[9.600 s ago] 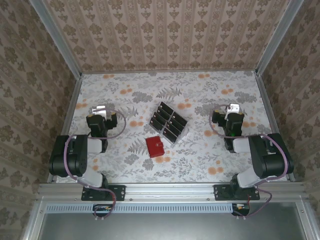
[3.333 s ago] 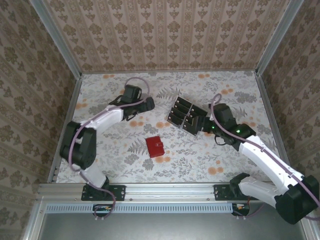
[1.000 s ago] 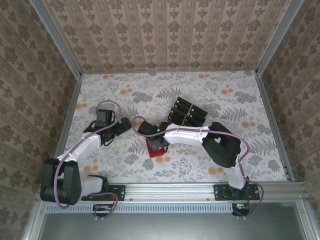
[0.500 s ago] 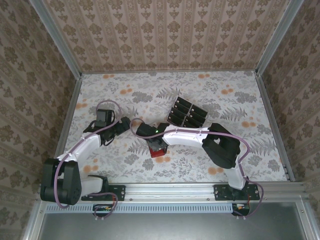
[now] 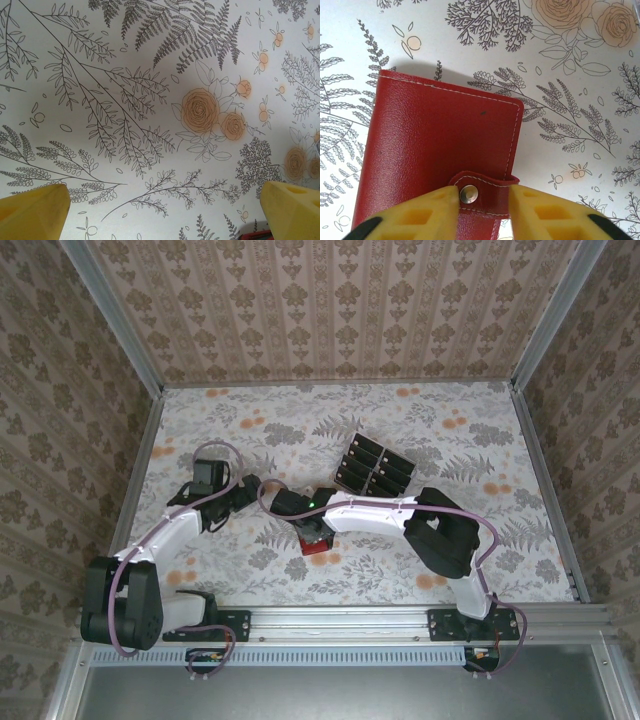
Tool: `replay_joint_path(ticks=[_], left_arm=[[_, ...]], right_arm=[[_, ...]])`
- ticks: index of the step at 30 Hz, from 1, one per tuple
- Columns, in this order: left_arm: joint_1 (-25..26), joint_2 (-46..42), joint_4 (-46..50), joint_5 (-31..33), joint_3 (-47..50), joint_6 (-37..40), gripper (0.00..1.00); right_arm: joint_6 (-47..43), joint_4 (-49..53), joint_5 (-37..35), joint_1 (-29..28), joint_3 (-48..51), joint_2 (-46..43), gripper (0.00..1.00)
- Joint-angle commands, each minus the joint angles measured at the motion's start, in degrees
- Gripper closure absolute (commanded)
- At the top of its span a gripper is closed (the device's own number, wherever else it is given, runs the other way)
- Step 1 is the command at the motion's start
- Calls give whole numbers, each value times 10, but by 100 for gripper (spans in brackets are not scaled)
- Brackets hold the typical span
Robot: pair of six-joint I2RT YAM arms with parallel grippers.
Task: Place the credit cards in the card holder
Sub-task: Pick up the card holder from the center of the table.
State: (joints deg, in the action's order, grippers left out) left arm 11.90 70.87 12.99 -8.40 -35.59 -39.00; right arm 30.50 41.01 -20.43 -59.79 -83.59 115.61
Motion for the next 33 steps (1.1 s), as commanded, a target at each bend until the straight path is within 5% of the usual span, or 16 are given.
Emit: replay_joint_path(ticks=[1,20,33], left_arm=[[-3,4,-9,-7,6,3,0],[-3,9,-13,-8,8,4,0],[-3,8,-14,-10,9,4,0]], right_arm=[[-4,21,-9,-5,-17,10,61],[-8,19,-12,-9,-21,28,60],[-7,16,-25,-2,-10,29,79]])
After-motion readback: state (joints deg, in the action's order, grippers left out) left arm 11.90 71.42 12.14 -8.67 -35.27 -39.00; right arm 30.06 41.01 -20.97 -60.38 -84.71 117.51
